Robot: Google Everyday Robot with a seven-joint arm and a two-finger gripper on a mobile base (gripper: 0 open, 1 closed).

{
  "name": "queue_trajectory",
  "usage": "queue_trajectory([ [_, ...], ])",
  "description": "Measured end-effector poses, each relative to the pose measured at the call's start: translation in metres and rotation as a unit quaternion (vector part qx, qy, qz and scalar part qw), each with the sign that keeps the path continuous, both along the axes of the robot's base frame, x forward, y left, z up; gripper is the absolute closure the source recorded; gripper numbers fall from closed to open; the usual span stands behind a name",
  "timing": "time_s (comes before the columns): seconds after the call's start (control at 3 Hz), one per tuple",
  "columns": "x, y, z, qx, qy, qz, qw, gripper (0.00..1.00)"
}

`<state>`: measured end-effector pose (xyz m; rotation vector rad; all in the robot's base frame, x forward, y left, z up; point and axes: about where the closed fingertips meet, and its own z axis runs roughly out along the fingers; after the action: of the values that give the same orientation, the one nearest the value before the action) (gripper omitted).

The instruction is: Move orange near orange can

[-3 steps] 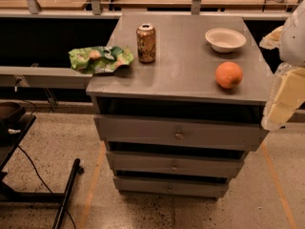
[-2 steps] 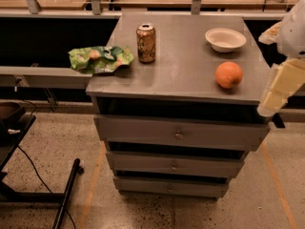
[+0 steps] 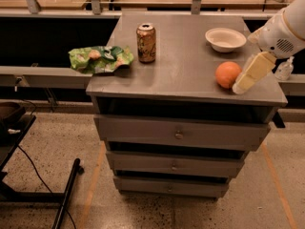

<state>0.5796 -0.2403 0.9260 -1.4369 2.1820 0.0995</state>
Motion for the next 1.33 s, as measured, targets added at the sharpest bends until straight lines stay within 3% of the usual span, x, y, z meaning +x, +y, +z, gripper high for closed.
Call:
queue_trajectory([
  [0.33,0.03,0.006,-0.024,0.011,-0.011,-0.014,0.9998,0.0],
  [0.67,0.044,-0.001,-0.051,0.0,-0.011,-0.036,0.9993,0.0],
  [1.33,0.058,-0.017,-0.088,0.004,0.004,-0.073,0.9973,0.39],
])
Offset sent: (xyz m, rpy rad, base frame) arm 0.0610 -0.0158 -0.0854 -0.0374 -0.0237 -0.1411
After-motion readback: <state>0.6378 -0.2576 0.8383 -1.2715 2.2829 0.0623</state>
